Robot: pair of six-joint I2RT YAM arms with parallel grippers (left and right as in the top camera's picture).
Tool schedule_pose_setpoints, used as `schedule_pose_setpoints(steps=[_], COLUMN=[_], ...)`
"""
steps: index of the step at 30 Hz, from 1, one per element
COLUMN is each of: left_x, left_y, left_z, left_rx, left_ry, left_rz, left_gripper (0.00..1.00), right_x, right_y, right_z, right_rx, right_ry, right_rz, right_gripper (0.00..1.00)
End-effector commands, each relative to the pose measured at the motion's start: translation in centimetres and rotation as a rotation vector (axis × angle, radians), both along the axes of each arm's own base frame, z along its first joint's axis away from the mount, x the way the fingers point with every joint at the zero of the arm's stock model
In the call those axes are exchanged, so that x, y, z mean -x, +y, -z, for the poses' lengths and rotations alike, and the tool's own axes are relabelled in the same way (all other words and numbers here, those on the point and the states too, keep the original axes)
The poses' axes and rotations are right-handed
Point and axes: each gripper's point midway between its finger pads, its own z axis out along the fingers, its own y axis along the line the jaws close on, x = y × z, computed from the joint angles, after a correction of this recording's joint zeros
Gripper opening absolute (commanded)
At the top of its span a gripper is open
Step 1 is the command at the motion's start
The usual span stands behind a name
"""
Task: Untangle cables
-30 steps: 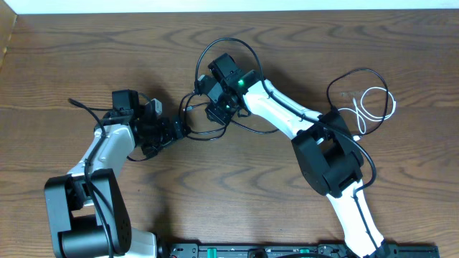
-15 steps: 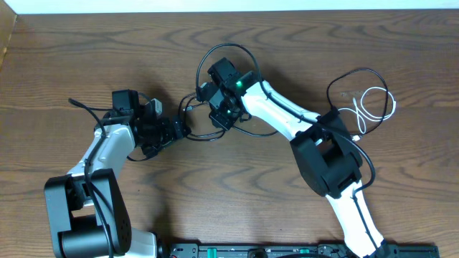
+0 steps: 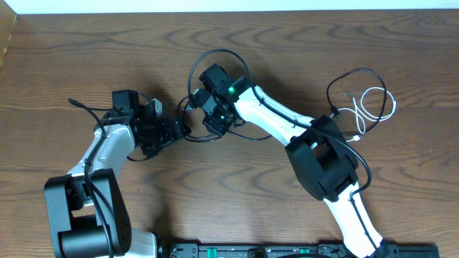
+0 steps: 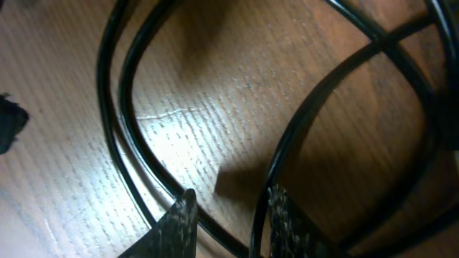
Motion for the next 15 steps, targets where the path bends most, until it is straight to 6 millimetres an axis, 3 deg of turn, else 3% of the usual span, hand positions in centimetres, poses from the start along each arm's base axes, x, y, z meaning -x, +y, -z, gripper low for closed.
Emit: schedule_pose_setpoints(steps=[1,11,13,15], left_x=[0.2,0.2,0.2,0.2], left_y=[0.2,0.2,0.2,0.2], left_z=[0.3,0.3,0.3,0.3], left_rx=[-0.005,-0.005,-0.005,-0.005], left_ry=[0.013,0.013,0.013,0.013], left_rz=[-0.004,-0.004,-0.004,-0.004], left_gripper=[0.93,0.93,0.93,0.93], right_x=[-0.2,0.2,0.3,0.3], right_y=[-0.4,-0.8,-0.9,-0.9], right_z=[0.8,2.8,3.2,3.2], right_rx=[0.029,0.024,0.025,0.026], right_ry=[-0.009,-0.003,0.004,0.004], right_rz=[0.006,0.03,0.042,0.042], right_gripper=[0.28,0.24,0.05,0.01])
